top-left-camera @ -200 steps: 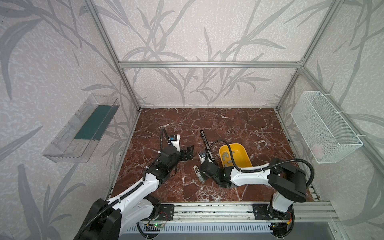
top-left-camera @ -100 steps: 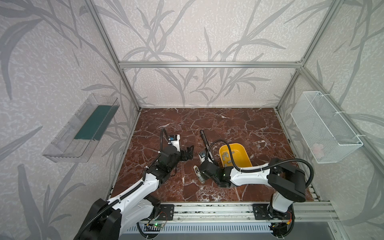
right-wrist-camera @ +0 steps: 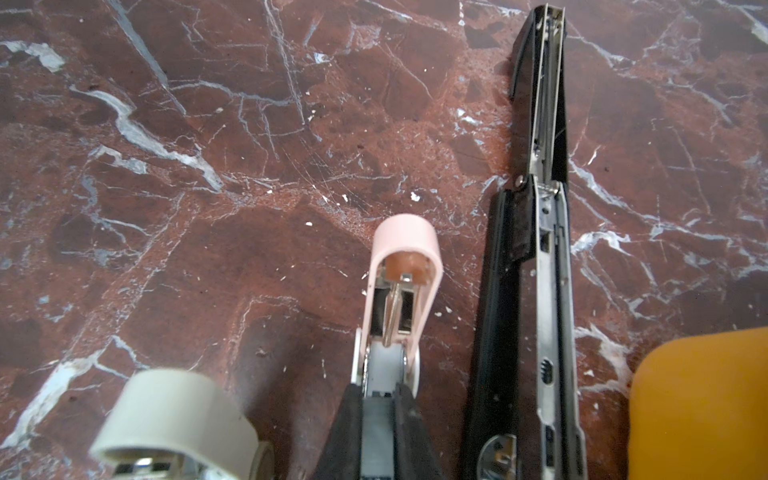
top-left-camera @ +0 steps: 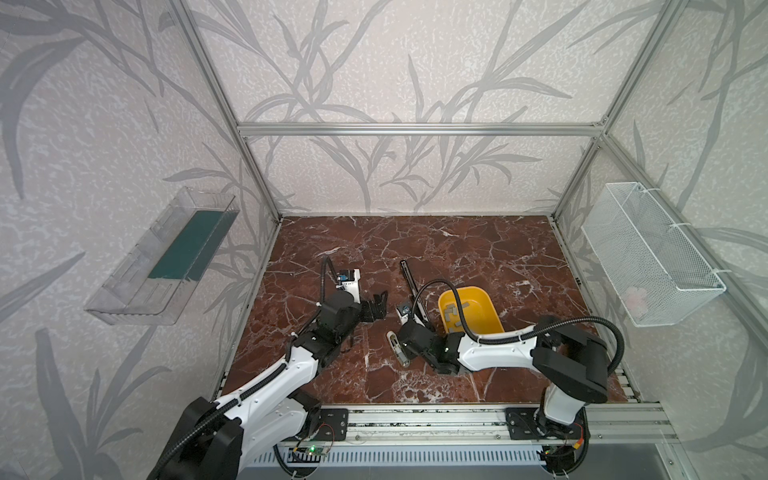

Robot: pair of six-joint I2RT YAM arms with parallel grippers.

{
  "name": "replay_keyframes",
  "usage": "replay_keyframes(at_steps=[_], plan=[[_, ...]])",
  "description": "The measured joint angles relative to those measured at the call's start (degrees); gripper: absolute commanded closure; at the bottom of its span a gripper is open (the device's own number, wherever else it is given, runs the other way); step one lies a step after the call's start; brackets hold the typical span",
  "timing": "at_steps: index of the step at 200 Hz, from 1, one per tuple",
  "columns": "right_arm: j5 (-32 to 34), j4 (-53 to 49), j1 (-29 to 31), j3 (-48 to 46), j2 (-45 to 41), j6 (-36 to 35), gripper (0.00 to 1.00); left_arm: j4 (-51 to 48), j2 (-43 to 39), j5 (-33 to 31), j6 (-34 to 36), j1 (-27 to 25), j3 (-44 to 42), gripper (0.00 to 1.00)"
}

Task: Load the staples into the stapler

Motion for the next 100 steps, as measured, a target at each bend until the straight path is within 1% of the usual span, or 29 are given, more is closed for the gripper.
replay_keyframes(at_steps=[100], plan=[[-0.02,-1.27,-0.11,0.04,0.39,0.57,1.00,0.00,0.00,-0.02,0.00,0.00,0.00,0.02]])
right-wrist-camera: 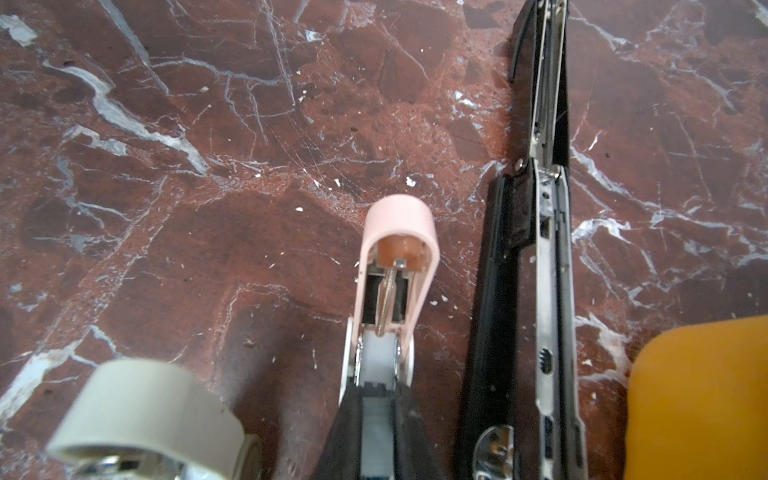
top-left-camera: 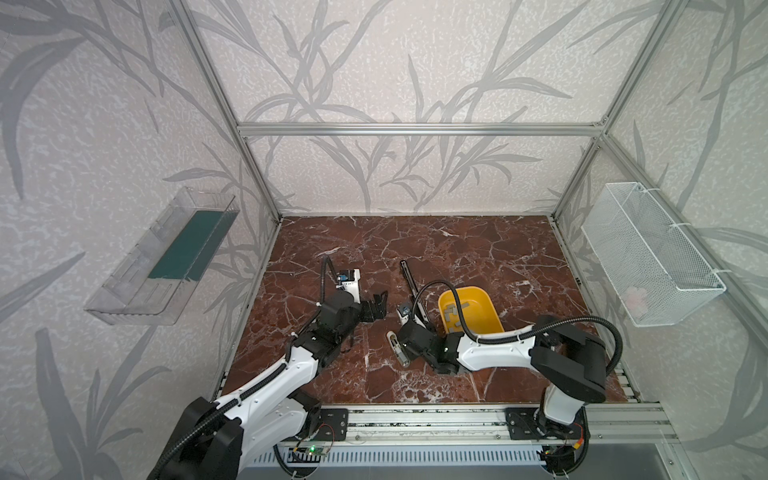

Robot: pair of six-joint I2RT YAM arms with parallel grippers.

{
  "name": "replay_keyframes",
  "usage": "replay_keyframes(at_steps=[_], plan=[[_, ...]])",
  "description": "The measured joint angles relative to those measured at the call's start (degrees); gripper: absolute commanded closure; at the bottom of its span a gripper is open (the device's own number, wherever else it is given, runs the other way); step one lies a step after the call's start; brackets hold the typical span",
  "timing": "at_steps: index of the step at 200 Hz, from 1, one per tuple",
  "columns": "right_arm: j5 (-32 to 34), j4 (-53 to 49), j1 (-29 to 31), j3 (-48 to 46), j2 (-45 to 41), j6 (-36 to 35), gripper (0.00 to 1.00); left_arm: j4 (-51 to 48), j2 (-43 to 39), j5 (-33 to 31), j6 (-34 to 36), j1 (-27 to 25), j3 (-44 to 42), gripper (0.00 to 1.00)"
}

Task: Load the staples into the stapler

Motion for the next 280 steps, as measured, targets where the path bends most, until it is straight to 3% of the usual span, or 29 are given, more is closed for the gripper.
replay_keyframes(at_steps=[193,280], plan=[[3.63,-3.41,0.00,1.92,0.00,0.57,1.00,-0.02,0.00,0.02,-0.02,0.00,0.00,0.02],[1.53,1.88,0.00,-1.22,-2.75,4.52,1.00,-0.02,0.00,0.00,0.00,0.00,0.00,0.02]])
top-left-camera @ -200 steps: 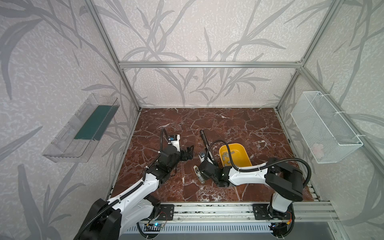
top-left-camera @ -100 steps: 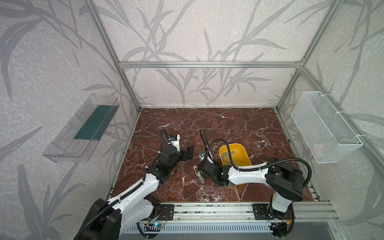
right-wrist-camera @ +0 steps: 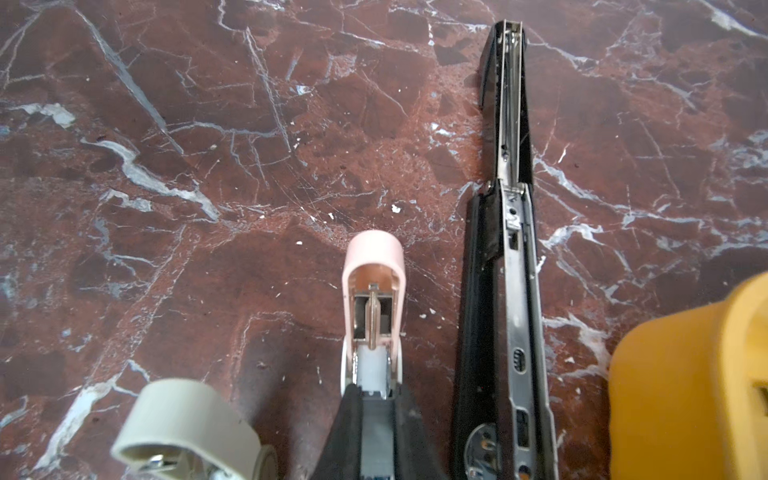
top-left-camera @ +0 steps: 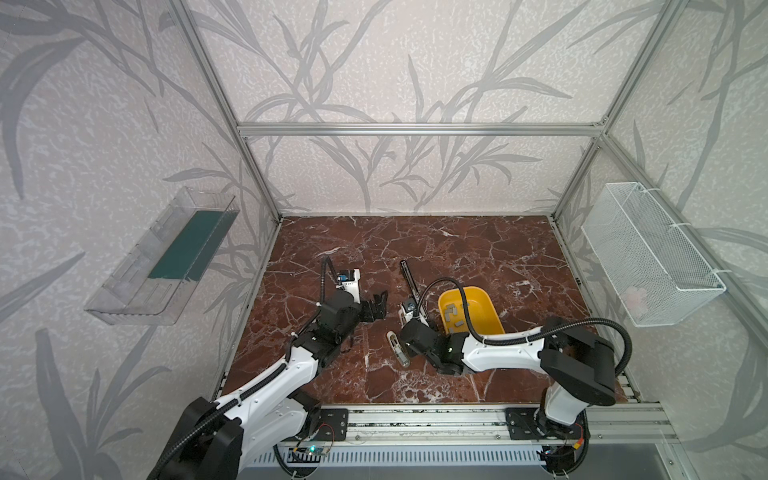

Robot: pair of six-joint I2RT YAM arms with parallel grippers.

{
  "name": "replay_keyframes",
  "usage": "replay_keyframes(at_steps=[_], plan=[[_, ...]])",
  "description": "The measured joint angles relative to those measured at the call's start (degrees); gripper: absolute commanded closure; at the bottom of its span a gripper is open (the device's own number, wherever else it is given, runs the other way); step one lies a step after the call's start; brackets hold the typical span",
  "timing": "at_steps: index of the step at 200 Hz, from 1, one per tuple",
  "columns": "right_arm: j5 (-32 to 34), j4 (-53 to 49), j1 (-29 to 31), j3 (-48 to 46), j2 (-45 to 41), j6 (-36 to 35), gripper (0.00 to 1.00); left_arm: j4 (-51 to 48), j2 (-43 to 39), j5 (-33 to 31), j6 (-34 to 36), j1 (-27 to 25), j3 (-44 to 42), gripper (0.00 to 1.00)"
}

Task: Load the staples into the stapler

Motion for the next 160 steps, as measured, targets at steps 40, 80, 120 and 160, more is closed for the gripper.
replay_keyframes(at_steps=[40,80,120,160], plan=[[-0.04,0.02,0.00,0.00,0.02,1.29,1.00,0.00,-0.13,0.00,0.02,0.00,0.00,0.02],[-0.79,0.15,0.00,0.00,0.83,1.25,1.00,0.00,-0.15,0.00,0.00,0.00,0.00,0.02],[-1.16,0.28,0.00,0.00,1.01,1.18,1.00,0.00,-0.15,0.00,0.00,0.00,0.00,0.02],[-1.46,0.31,0.00,0.00,1.22,1.05,1.00,0.00,-0.15,0.00,0.00,0.00,0.00,0.02]])
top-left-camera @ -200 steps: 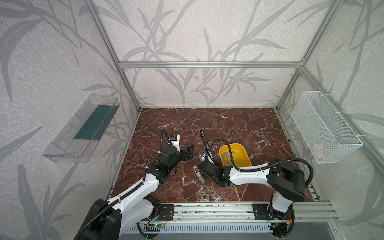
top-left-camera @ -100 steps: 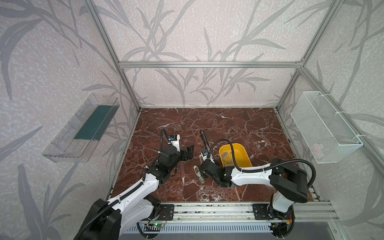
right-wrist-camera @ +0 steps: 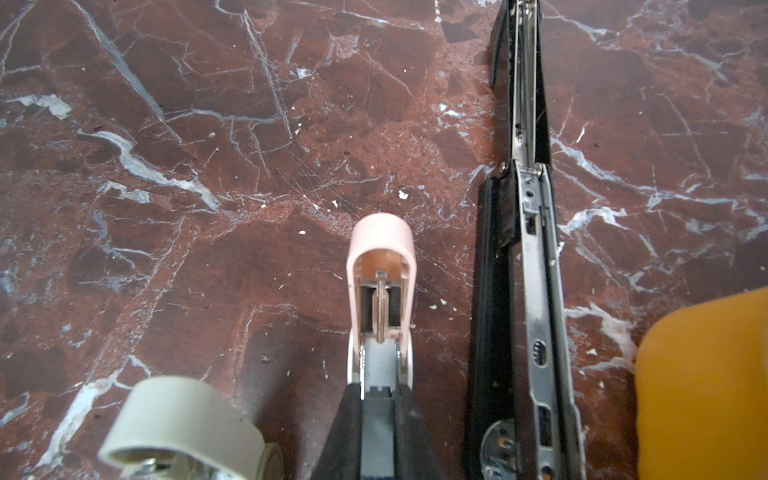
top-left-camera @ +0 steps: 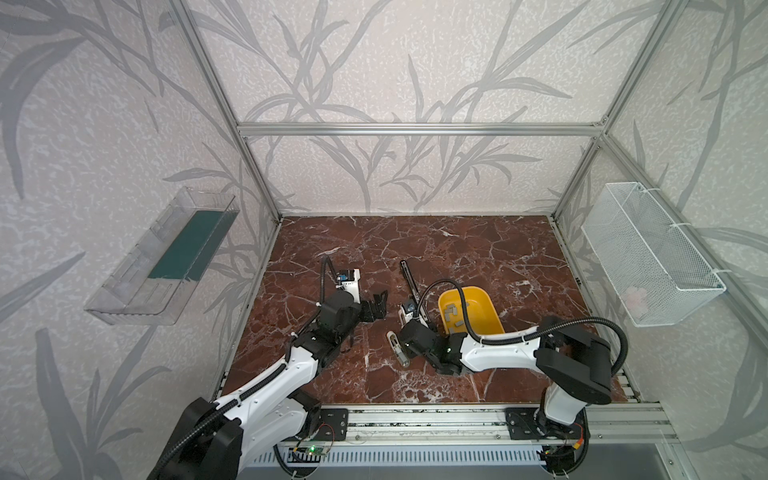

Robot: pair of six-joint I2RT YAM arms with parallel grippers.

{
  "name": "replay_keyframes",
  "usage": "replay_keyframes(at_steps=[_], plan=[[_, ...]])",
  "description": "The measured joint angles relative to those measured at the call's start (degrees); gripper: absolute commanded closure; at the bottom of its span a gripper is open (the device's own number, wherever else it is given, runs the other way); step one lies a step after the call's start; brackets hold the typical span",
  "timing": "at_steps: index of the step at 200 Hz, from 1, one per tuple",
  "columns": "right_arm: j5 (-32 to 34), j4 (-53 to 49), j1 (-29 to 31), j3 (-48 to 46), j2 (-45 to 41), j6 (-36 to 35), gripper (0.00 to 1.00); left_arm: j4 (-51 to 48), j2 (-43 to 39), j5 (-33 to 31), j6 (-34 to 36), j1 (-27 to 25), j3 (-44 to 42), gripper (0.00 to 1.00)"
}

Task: Load the staples into the stapler

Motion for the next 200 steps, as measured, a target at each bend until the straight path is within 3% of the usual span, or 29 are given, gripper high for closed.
replay_keyframes(at_steps=[200], plan=[[1.05,-0.61,0.00,1.81,1.68,-3.34,1.00,0.00,-0.17,0.02,0.00,0.00,0.00,0.02]])
